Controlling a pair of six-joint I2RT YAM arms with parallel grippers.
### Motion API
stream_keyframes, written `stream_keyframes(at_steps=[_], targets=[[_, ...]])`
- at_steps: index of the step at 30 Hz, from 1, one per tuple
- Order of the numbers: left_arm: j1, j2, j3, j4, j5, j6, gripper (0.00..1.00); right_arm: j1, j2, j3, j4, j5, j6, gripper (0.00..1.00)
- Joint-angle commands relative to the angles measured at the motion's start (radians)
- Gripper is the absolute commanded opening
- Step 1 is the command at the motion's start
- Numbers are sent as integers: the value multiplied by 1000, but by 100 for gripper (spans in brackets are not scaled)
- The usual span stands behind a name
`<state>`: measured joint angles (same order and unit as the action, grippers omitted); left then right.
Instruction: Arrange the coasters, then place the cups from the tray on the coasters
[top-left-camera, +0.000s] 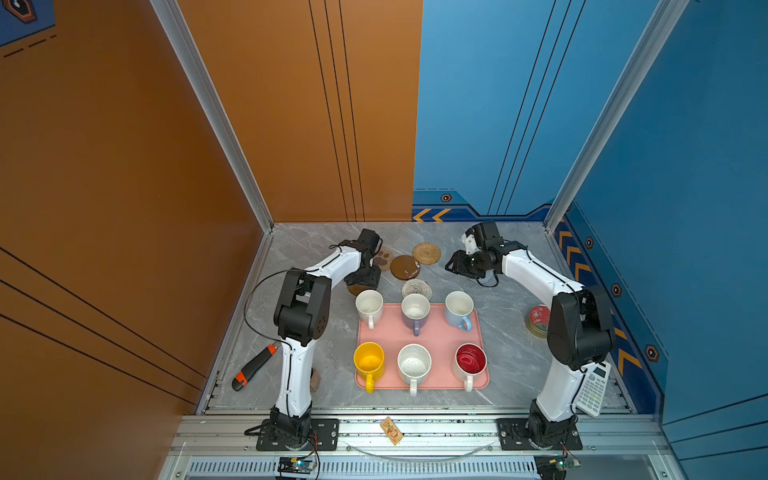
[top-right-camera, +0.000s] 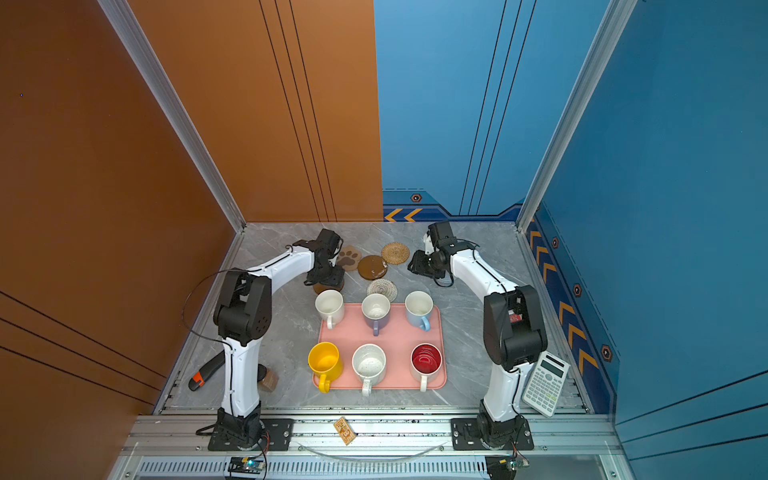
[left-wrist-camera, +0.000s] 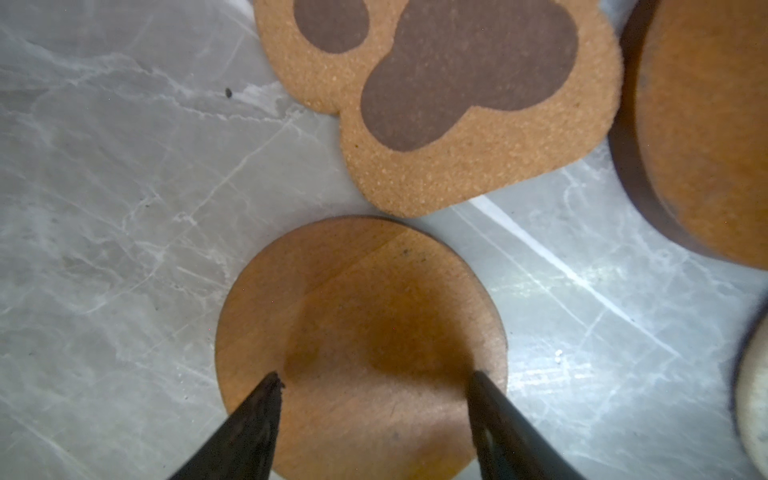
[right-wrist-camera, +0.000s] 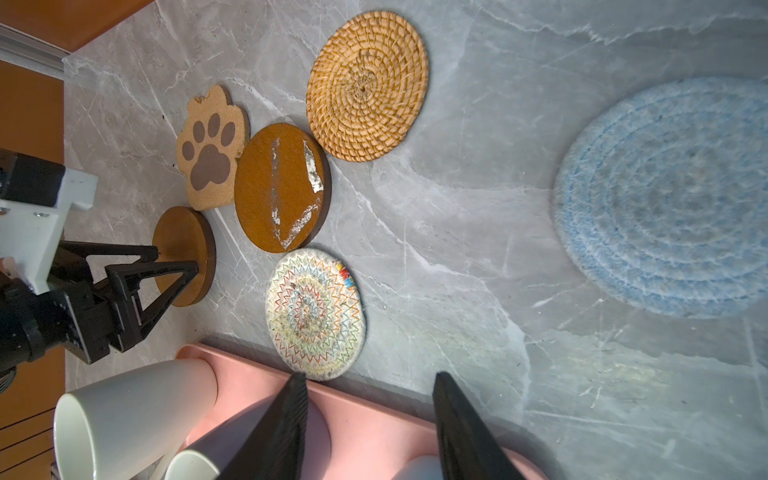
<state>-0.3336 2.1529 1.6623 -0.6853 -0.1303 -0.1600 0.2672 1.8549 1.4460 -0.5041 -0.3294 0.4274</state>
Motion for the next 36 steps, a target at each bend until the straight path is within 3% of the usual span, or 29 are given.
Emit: stream_keyframes(at_steps=[1,7,18,30,36], targets=[[14,43,-36,-19,-65,-25,69,0,-37,-17,4,1,13,48],[39,51,-29,-19,-104,-32,60,-2,-41,-25,4,0,14,48],[72,65,13,-20,-75,-47,55,-2,-49,-28,6,-7,22,48],[11,22,69,-18,52,-64,62,2,-45,-29,12,-18,26,48],[-16,33,67,-20,21,-61,64,5,-42,-31,15,-23,25,48]])
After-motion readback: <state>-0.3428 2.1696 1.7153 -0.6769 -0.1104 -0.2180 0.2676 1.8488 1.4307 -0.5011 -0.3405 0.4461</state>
